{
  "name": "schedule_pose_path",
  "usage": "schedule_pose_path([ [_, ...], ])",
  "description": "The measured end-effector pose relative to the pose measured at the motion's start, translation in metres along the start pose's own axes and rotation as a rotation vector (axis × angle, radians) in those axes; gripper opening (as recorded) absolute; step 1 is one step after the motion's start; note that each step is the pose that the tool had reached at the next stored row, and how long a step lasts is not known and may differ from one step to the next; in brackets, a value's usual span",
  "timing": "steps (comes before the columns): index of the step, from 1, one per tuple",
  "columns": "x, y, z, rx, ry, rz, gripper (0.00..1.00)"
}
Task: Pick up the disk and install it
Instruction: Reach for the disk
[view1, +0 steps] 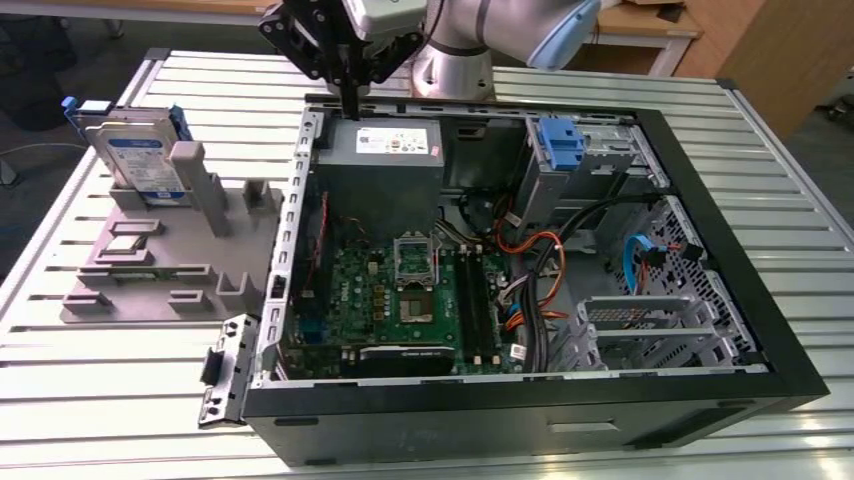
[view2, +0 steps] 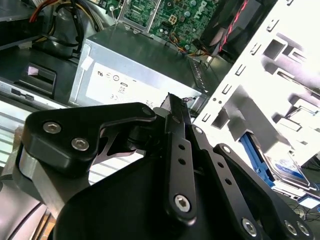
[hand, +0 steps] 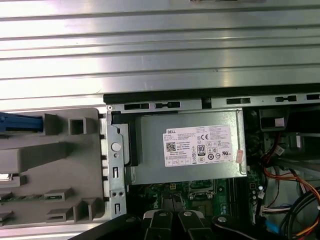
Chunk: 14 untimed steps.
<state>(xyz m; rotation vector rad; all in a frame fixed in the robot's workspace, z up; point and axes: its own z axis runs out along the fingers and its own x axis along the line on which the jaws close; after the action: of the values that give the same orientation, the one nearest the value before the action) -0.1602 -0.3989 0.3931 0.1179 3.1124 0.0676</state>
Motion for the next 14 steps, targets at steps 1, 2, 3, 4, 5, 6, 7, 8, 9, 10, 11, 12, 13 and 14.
schedule_pose_path([
  [1, 0.0009, -0.0001, 0.0, -0.0001, 0.0, 0.0, 0.1],
  [2, 0.0019, -0.0001, 0.0, 0.0, 0.0, 0.0, 0.1],
  [3, 0.0028, -0.0002, -0.0001, 0.0, 0.0, 0.0, 0.1],
  [4, 0.0038, -0.0003, -0.0001, 0.0, 0.0, 0.0, 0.1],
  [5, 0.0049, -0.0004, -0.0001, 0.0, 0.0001, 0.0, 0.1],
  [6, 0.0062, -0.0005, -0.0001, 0.0, 0.0, 0.0, 0.1],
  [7, 0.0074, -0.0006, -0.0002, 0.0, 0.0, 0.0, 0.1],
  [8, 0.0087, -0.0006, -0.0002, 0.0, 0.0, 0.0, 0.1],
  [9, 0.0096, -0.0007, -0.0002, 0.0, 0.0, 0.0, 0.1],
  [10, 0.0103, -0.0008, -0.0002, 0.0, 0.0, 0.0, 0.1],
  [11, 0.0108, -0.0008, -0.0002, 0.0, 0.0, 0.0, 0.1],
  [12, 0.0111, -0.0008, -0.0002, 0.0, 0.0, 0.0, 0.1],
  [13, 0.0112, -0.0008, -0.0002, 0.0, 0.0, 0.0, 0.1],
  [14, 0.0112, -0.0008, -0.0003, 0.0, 0.0001, 0.0, 0.1],
])
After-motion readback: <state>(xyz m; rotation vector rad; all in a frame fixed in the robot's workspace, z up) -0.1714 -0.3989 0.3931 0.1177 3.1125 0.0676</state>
